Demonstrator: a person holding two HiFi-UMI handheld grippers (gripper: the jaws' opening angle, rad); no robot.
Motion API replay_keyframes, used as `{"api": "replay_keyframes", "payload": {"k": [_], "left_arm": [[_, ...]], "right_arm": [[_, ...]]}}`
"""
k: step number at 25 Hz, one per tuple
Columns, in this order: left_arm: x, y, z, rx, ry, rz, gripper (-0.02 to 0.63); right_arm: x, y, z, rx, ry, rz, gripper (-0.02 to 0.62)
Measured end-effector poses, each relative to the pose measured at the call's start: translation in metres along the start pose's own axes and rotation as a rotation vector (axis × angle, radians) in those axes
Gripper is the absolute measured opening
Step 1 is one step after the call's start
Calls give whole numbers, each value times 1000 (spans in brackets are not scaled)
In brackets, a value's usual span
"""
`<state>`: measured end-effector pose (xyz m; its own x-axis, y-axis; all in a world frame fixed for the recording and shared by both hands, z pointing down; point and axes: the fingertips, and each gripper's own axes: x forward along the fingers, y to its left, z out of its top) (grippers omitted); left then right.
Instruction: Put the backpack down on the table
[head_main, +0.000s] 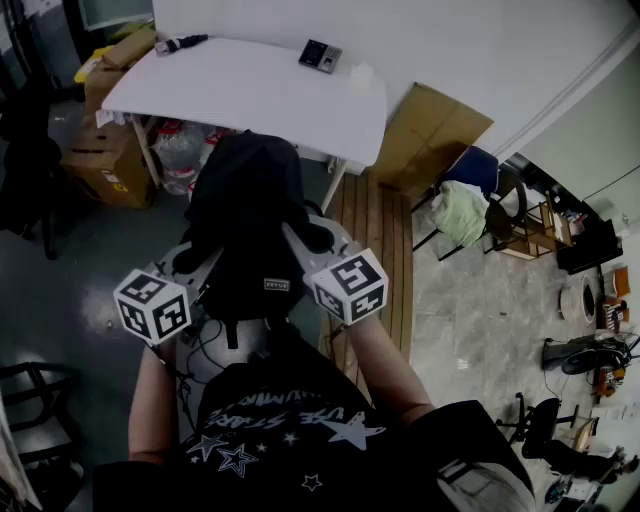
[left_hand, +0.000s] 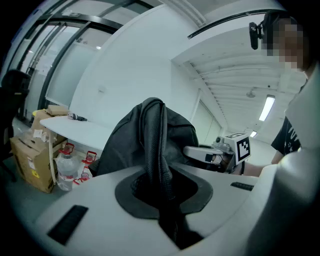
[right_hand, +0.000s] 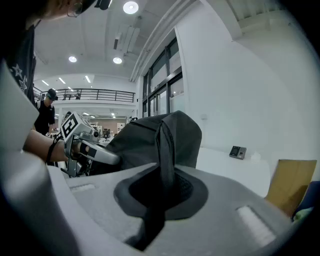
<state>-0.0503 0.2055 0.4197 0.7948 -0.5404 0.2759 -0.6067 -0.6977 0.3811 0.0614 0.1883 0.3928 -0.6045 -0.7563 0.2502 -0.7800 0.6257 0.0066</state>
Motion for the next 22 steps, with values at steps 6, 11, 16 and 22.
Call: {"api": "replay_keyframes", "payload": {"k": [6, 11, 16, 22], "left_arm": [[-6, 3, 0, 15, -7, 14, 48], [-15, 3, -1, 25, -9, 22, 48], [-20, 1, -6, 17, -10, 23, 48], [-28, 3, -12, 6, -13, 20, 48]], "right_arm": [[3, 7, 0, -2, -4, 4, 15], [2, 16, 1, -1, -12, 1, 15], [0, 21, 0, -7, -7, 3, 15], [1, 32, -3, -23, 4, 17, 15]]}}
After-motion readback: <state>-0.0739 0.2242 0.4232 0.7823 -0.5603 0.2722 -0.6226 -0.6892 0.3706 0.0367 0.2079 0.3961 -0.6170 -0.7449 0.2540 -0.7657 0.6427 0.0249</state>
